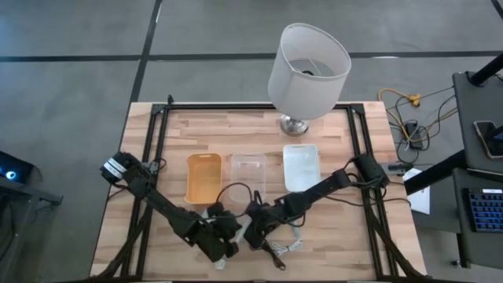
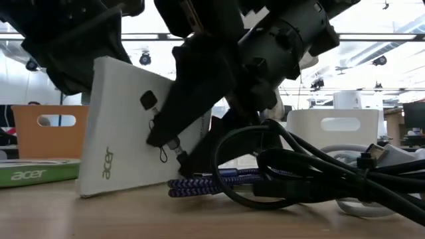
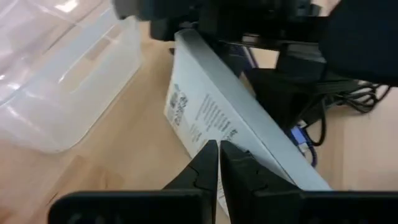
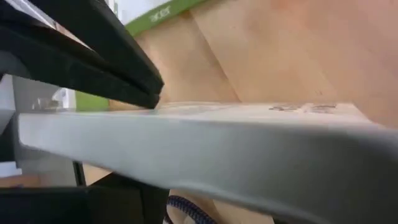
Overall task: Pick and place items into bin
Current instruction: Put the right card reader box into the white bin
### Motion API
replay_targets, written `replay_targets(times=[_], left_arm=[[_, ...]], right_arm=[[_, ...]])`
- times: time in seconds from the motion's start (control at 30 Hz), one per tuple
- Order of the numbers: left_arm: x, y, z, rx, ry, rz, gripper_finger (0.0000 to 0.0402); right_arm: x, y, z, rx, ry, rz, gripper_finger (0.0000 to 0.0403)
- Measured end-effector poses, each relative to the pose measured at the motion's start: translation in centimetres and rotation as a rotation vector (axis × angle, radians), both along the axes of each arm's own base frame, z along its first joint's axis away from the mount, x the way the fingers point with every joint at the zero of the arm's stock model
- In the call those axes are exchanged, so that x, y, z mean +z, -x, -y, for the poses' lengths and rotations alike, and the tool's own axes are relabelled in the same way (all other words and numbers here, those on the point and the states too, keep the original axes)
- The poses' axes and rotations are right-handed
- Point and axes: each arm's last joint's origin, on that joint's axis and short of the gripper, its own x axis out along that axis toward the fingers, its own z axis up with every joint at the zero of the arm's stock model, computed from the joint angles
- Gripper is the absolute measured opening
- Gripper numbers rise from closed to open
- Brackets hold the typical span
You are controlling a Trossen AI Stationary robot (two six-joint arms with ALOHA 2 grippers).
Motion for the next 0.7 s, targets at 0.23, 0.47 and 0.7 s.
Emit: replay_targets(times=[0.23,0.47,0.7], left_arm=[[0.0,0.0,-0.1,-0.007,0.004,-0.010,0.0002],[-0.1,0.0,-0.1,-0.012,0.003,-0.018,0.0002],[-0.4,0.1,-0.1,-0.023,0.008,-0.034,0.0002]], right_arm=[[1.4,1.1,-0.8,0.045,0.016,-0.034,0.0201],[4.1,1.7,-0.4,-0.019,0.060,0.010,0.0201],[4.0,1.5,0.0,-0.108,-0.015,-0.021,0.0201]])
